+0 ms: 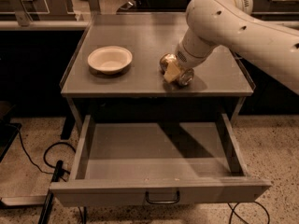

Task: Pick orange can from top drawer and place on counter

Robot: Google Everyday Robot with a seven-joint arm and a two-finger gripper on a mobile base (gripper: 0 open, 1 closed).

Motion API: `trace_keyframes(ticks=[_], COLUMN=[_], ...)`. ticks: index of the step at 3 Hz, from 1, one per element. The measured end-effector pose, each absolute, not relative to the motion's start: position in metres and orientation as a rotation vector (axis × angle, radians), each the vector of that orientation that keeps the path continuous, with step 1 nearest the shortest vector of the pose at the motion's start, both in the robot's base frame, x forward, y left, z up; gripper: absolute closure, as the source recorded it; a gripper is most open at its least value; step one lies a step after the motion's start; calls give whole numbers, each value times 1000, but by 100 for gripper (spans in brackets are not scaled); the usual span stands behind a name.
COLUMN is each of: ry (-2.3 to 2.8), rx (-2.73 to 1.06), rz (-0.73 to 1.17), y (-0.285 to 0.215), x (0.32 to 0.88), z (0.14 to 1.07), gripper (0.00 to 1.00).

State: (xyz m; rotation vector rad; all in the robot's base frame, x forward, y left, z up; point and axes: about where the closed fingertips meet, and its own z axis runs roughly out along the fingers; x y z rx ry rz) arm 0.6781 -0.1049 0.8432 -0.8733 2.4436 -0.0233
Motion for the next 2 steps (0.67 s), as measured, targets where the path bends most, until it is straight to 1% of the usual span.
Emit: trace_keyframes(ticks=[1,2], ry=[2444,2444], rx=[-873,-873], rz=[-23,-23], y=[-105,-105], x=[678,678], z=[843,843], gripper=[0,0])
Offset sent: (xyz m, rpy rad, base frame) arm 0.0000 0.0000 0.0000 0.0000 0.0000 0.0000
